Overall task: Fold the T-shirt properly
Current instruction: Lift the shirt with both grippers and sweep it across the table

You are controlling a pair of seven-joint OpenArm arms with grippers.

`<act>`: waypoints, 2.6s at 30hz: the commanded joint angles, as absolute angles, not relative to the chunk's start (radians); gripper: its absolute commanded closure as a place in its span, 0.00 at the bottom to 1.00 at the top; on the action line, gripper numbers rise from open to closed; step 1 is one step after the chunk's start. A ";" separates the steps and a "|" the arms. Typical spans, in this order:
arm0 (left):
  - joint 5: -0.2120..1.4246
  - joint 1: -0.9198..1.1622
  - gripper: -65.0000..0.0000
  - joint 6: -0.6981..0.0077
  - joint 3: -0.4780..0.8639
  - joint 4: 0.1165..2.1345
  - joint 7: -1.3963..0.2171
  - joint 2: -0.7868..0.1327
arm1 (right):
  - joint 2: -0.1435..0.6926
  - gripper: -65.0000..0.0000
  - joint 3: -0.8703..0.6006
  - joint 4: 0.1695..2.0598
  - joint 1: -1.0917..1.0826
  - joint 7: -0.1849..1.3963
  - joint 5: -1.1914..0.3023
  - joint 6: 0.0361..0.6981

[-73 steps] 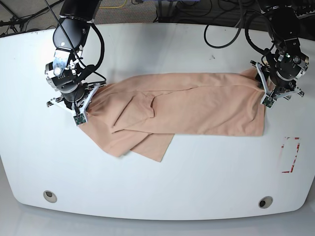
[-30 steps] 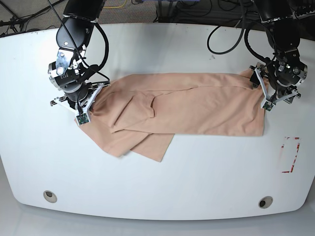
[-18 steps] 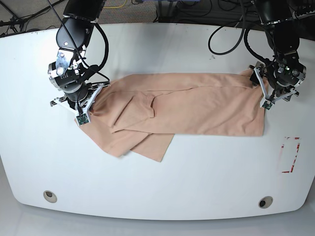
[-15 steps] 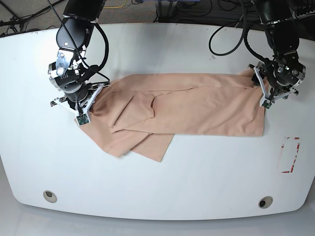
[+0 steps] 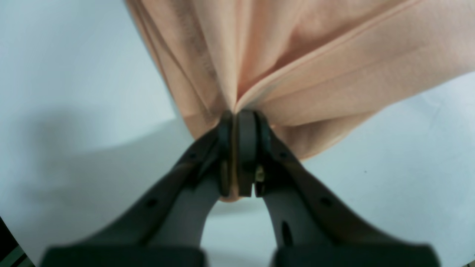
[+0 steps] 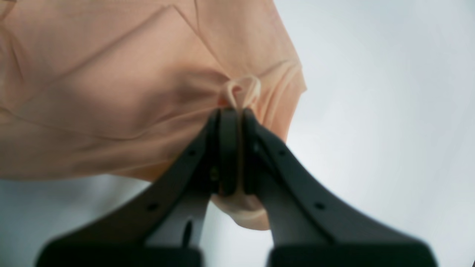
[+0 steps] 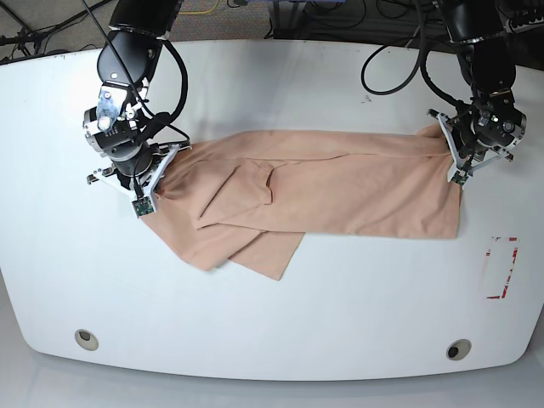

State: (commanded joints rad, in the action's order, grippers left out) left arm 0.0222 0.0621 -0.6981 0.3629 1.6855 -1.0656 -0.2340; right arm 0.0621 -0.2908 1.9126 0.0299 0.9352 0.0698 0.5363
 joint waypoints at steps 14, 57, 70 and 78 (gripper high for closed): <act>0.021 0.061 1.00 -0.698 0.361 1.956 -1.184 -0.234 | 0.041 1.00 -0.286 2.006 -0.008 0.943 0.079 0.536; 0.015 -0.854 1.00 -0.698 0.332 1.919 -1.190 -0.223 | 0.318 1.00 -0.018 1.613 -0.929 1.041 0.070 0.536; 0.019 -1.204 1.00 -0.698 0.329 1.801 -1.191 -0.246 | 0.361 1.00 0.110 1.534 -1.325 1.135 0.079 0.625; 0.022 -1.155 1.00 -0.698 0.295 1.805 -1.191 -0.248 | 0.394 1.00 0.104 1.590 -1.345 1.214 0.074 0.698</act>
